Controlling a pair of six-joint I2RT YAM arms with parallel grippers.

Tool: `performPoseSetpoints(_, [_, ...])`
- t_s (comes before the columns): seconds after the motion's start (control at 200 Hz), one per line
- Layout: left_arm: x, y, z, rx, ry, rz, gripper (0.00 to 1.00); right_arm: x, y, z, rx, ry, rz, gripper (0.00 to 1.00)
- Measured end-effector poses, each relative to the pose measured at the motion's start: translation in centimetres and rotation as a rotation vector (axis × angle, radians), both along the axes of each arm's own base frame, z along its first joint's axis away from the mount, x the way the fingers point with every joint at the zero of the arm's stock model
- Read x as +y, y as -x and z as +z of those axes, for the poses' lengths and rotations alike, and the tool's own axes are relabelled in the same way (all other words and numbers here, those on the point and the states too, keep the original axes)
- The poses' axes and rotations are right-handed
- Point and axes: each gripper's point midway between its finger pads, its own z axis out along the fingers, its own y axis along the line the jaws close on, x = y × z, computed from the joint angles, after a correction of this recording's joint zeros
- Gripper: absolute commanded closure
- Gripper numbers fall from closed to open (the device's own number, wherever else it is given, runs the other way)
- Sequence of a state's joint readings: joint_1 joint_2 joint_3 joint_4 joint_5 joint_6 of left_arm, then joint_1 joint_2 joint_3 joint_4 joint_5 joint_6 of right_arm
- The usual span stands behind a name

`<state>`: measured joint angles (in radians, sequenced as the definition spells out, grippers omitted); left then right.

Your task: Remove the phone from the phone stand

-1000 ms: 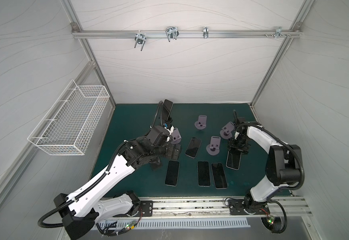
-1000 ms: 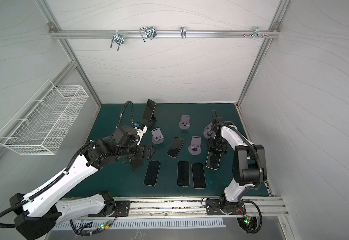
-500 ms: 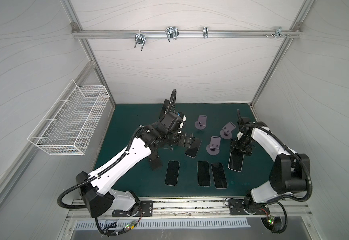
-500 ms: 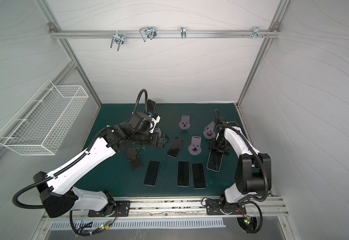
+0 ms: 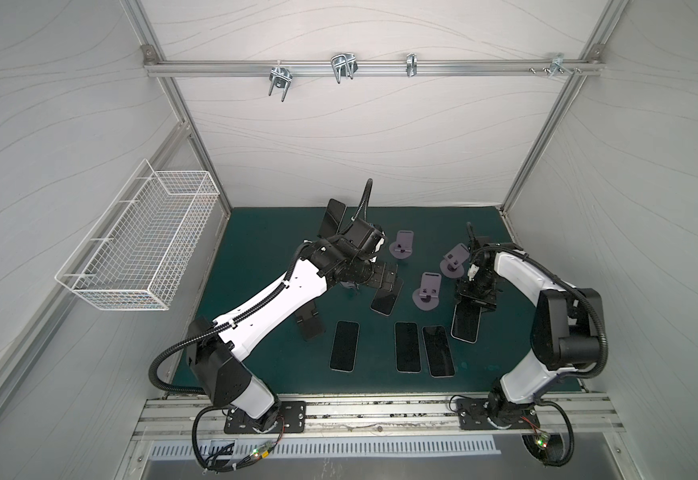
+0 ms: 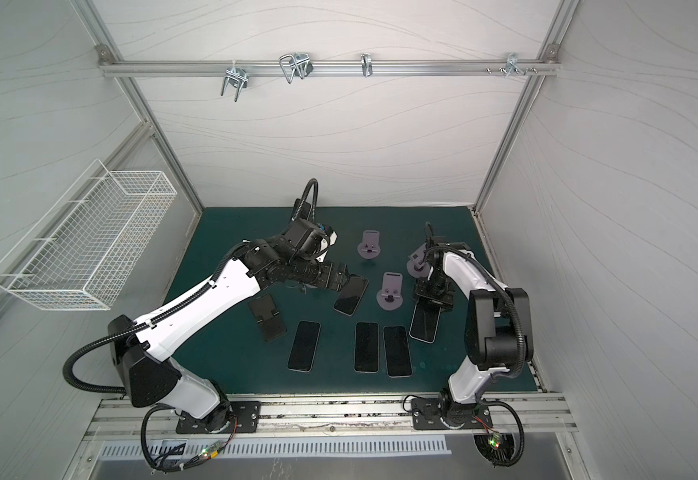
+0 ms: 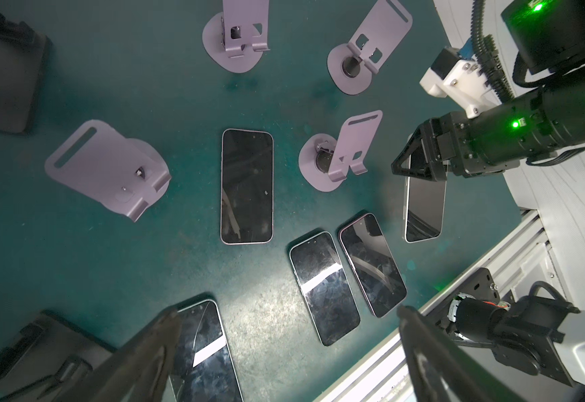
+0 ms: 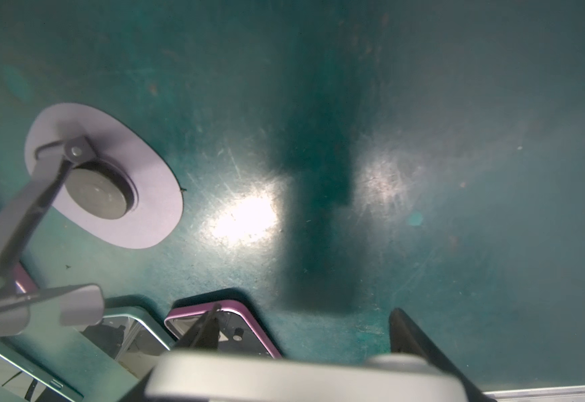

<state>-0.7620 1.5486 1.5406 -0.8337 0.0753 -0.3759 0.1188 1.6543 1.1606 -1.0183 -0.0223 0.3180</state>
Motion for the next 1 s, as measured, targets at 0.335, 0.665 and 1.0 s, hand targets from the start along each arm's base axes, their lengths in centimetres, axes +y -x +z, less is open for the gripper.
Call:
performPoseSetpoints(0.335, [-1.7,-0.8,-0.5,-0.011,0.013,-0.026,0.01,0.0,-1.4,0.7,-0.031,-0.001,0.049,0.43])
performPoseSetpoints(0.665, [-3.8,-1.5,-1.0,-0.011,0.001,-0.063,0.01,-0.8,-1.8,-1.7,-0.007,0.006,0.034,0.41])
performPoseSetpoints(1.0, [-3.2,-0.8,-1.7,0.007,-0.05,-0.068,0.01,-0.6,-0.7,-3.5,0.025,-0.003,-0.004,0.42])
